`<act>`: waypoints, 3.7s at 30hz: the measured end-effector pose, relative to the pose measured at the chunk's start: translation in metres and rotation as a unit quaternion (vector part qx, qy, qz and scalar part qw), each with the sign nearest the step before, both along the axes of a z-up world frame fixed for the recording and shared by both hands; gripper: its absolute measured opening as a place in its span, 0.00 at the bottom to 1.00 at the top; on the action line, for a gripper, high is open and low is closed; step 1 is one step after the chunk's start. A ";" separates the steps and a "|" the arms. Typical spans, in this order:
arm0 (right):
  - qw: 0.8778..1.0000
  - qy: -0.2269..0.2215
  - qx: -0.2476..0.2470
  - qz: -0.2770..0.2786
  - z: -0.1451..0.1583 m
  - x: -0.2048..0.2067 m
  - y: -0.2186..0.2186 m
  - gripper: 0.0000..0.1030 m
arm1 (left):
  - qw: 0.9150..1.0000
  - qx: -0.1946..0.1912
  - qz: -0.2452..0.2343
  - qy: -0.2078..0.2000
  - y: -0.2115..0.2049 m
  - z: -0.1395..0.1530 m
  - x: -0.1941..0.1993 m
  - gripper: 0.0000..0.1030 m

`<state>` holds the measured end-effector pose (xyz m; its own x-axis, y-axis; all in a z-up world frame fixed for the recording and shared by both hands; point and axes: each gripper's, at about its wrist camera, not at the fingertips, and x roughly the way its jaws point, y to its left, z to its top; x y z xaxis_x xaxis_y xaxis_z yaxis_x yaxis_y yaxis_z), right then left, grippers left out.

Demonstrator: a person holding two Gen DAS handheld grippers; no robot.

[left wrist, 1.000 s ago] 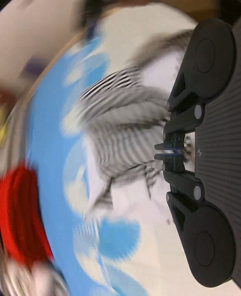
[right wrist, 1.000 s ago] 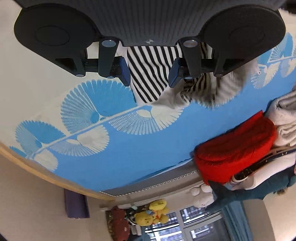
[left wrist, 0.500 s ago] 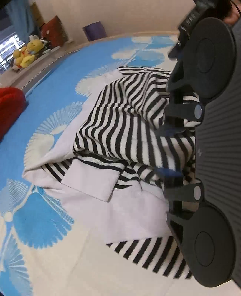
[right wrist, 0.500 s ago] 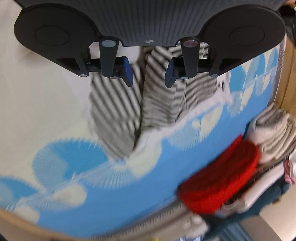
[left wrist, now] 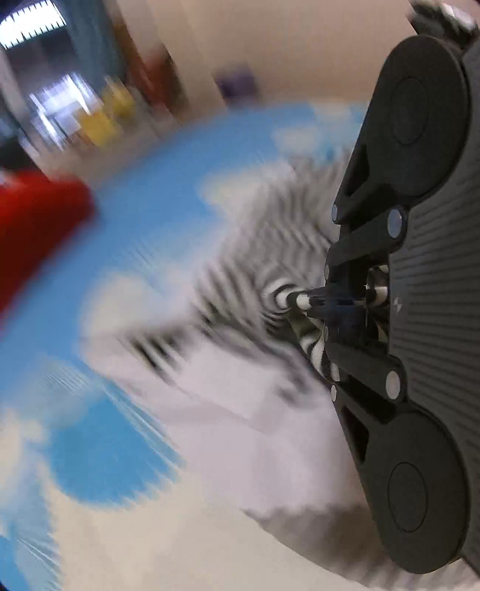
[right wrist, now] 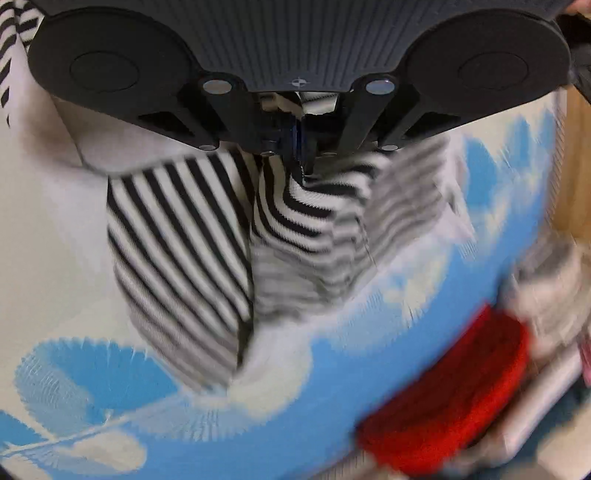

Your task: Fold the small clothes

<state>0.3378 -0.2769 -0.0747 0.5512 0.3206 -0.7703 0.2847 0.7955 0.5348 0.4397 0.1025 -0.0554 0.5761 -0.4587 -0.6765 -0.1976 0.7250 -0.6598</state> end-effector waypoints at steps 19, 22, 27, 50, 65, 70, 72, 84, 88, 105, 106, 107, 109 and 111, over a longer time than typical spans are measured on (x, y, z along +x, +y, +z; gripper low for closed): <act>0.989 0.041 -0.006 -0.141 -0.002 -0.024 -0.056 0.43 | 0.993 0.040 0.036 0.104 0.023 -0.028 0.001 0.38; 0.990 0.035 -0.024 -0.131 -0.001 -0.018 -0.053 0.45 | 0.990 0.056 0.019 0.126 0.009 -0.041 0.008 0.41; 0.991 0.062 -0.020 -0.117 -0.015 -0.014 -0.044 0.43 | 0.987 0.067 0.021 0.142 -0.001 -0.051 0.011 0.06; 0.973 -0.039 -0.175 -0.147 0.027 -0.025 -0.003 0.40 | 0.961 0.271 -0.021 -0.057 -0.040 0.028 -0.005 0.26; 0.984 -0.050 -0.136 -0.102 0.022 -0.016 0.001 0.42 | 0.977 0.191 -0.092 0.037 -0.054 -0.012 0.012 0.26; 0.989 0.080 -0.093 -0.079 -0.033 0.000 0.002 0.41 | 0.975 0.191 -0.070 0.089 -0.039 -0.033 0.017 0.23; 0.989 0.079 -0.081 -0.091 -0.029 0.000 -0.002 0.41 | 0.974 0.205 -0.065 0.073 -0.037 -0.022 0.015 0.23; 0.983 0.089 -0.092 -0.135 -0.016 -0.007 -0.027 0.47 | 0.969 0.227 -0.059 0.076 -0.025 -0.008 0.006 0.27; 0.984 0.018 -0.126 -0.124 0.022 -0.020 -0.021 0.47 | 0.969 0.241 -0.052 0.013 -0.024 0.032 -0.017 0.32; 0.958 -0.224 -0.167 -0.070 0.167 -0.203 -0.075 0.48 | 0.970 0.221 -0.075 -0.062 0.045 0.090 -0.196 0.31; 0.961 -0.205 -0.172 -0.062 0.153 -0.211 -0.078 0.48 | 0.974 0.213 -0.061 -0.049 0.048 0.077 -0.203 0.33; 0.965 -0.185 -0.178 -0.052 0.138 -0.216 -0.079 0.48 | 0.976 0.209 -0.048 -0.038 0.050 0.063 -0.211 0.36; 0.972 -0.138 -0.185 -0.035 0.101 -0.221 -0.085 0.48 | 0.976 0.212 -0.055 0.012 0.051 0.035 -0.217 0.36; 0.979 -0.085 -0.182 -0.029 0.067 -0.226 -0.088 0.48 | 0.976 0.203 -0.055 0.053 0.052 0.022 -0.215 0.39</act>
